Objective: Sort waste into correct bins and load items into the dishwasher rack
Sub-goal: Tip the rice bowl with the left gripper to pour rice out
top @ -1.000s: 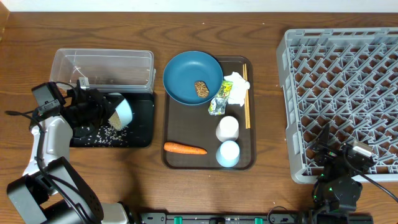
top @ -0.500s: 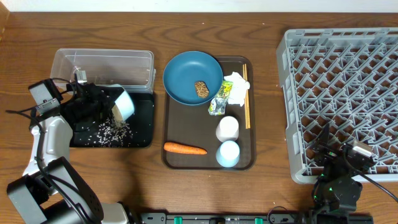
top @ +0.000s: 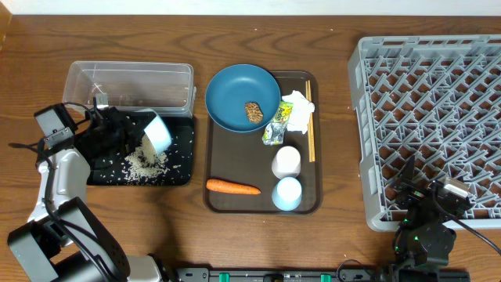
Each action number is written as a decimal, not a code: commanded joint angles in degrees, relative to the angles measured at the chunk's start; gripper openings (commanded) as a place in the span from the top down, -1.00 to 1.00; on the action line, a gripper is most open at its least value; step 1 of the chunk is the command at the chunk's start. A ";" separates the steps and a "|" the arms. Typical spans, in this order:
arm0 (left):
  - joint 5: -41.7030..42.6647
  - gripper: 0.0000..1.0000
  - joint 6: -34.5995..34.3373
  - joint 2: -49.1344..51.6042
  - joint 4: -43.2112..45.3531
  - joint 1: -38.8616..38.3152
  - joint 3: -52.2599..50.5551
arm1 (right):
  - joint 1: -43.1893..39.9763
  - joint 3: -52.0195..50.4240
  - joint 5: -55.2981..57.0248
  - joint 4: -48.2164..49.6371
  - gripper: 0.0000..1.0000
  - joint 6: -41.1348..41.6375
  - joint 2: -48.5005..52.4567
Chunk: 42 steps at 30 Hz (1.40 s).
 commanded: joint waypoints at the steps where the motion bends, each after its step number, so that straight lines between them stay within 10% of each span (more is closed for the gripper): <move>1: 0.52 0.88 -1.36 -0.61 0.11 1.25 -0.59 | -0.15 0.37 -0.63 -0.90 -0.99 -0.20 -0.09; 42: 14.49 0.88 -4.17 -0.33 2.51 6.71 -0.61 | -0.15 0.37 -0.63 -0.90 -0.98 -0.22 -0.09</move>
